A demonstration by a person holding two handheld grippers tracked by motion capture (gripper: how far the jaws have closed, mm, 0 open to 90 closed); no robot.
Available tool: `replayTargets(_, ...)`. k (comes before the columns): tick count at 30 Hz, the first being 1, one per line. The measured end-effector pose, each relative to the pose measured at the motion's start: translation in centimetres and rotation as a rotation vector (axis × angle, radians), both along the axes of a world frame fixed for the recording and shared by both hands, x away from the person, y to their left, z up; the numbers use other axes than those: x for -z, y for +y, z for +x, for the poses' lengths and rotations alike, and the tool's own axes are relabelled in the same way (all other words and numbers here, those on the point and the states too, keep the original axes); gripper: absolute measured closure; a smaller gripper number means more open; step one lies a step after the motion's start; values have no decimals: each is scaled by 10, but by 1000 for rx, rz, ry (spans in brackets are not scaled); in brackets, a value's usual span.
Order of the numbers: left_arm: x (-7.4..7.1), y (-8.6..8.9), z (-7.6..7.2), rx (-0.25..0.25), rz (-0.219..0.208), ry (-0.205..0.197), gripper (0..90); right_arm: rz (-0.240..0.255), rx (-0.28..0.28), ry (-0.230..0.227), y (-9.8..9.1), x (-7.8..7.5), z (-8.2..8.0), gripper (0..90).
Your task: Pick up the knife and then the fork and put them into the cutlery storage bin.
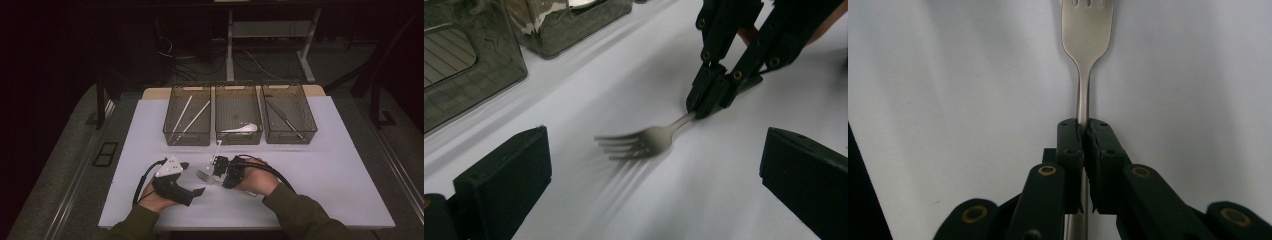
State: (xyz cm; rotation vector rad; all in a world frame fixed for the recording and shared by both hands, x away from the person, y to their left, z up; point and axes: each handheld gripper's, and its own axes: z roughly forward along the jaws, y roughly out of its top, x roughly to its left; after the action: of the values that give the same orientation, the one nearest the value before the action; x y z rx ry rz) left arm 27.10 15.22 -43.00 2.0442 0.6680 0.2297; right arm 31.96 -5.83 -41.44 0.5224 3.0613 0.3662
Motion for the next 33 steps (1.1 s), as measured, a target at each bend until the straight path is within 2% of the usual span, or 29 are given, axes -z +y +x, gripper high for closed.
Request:
replayTargets(5, 0, 1, 1, 5, 6, -4, 0, 76, 35, 15, -16, -5, 5, 845)
replayTargets(13, 0, 1, 1, 5, 4, -2, 0, 237, 84, 2, -49, -18, 13, 845)
replayTargets(19, 0, 1, 1, 12, -1, -1, 0, 301, 110, -3, -64, -18, 16, 844)
replayTargets(27, 1, 1, 1, 26, -2, -6, 0, 379, 136, -12, -74, -22, 19, 844)
replayTargets(33, 1, 2, 2, 40, -3, -19, 0, 414, 150, -25, -83, -27, 21, 844)
